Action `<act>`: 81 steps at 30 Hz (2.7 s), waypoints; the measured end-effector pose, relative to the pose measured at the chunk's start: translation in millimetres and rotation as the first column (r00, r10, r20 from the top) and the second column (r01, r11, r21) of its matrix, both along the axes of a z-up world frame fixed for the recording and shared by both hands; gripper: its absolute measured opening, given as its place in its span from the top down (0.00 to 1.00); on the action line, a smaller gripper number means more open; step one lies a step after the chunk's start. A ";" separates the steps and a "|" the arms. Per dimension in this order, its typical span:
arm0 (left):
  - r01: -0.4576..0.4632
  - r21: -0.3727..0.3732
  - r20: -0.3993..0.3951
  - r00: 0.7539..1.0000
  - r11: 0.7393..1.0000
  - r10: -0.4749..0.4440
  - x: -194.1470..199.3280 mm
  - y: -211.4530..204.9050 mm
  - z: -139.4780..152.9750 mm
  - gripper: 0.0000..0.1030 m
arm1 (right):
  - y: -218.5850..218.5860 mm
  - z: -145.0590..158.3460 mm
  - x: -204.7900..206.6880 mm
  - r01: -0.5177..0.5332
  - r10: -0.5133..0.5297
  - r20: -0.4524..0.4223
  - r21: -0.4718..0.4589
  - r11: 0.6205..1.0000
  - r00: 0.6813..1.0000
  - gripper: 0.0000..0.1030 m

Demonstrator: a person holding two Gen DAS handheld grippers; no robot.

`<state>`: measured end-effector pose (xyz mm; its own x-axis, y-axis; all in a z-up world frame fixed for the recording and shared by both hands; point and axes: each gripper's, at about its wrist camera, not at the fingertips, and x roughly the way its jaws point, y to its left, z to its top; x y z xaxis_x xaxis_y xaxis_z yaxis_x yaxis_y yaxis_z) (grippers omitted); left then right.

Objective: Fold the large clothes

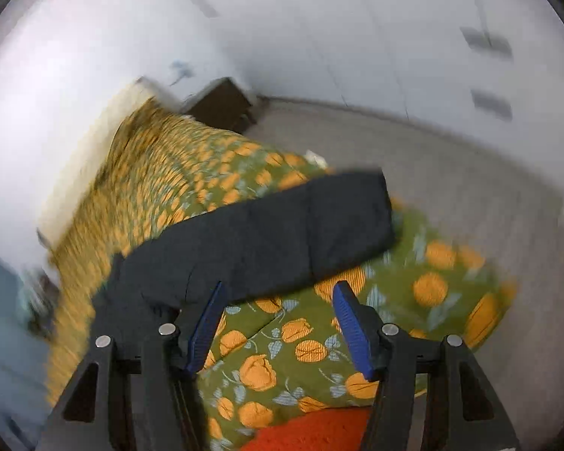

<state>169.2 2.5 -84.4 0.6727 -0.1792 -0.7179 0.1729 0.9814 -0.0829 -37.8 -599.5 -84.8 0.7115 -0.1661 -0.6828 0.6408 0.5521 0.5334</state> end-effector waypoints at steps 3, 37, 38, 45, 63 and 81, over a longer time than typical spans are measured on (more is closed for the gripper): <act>0.000 -0.001 -0.021 1.000 1.000 0.000 7.1 -5.7 -2.9 0.01 | -13.3 -39.1 2.0 0.062 -0.069 0.046 0.143 0.988 0.997 0.40; -0.154 0.061 -0.109 0.981 0.986 0.160 26.5 40.1 -45.4 0.01 | 303.3 87.5 311.2 -0.562 0.644 0.103 -0.400 0.724 0.758 0.87; -0.165 0.066 -0.112 0.979 0.984 0.172 29.1 45.5 -47.3 0.01 | 319.3 75.6 316.6 -0.586 0.661 0.077 -0.395 0.707 0.746 0.87; -0.181 0.067 -0.142 0.972 0.981 0.189 46.9 62.5 -61.4 0.01 | 409.1 -35.7 349.3 -0.720 0.734 -0.125 -0.361 0.593 0.668 0.87; 0.149 -0.083 -0.296 0.941 0.985 -0.167 191.3 -63.9 -111.3 0.13 | 389.4 -53.0 223.2 -0.804 0.818 -0.089 -0.274 0.528 0.568 0.07; -0.010 0.057 -0.210 0.977 0.998 0.022 218.1 9.1 -91.5 0.90 | 237.2 -12.5 291.1 -0.649 0.650 -0.109 -0.297 0.700 0.752 0.07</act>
<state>387.3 11.6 -175.9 0.5081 -0.1258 -0.8521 0.1414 0.9880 -0.0615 253.3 -362.3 -97.3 0.7222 0.1458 -0.6761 0.0610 0.9603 0.2722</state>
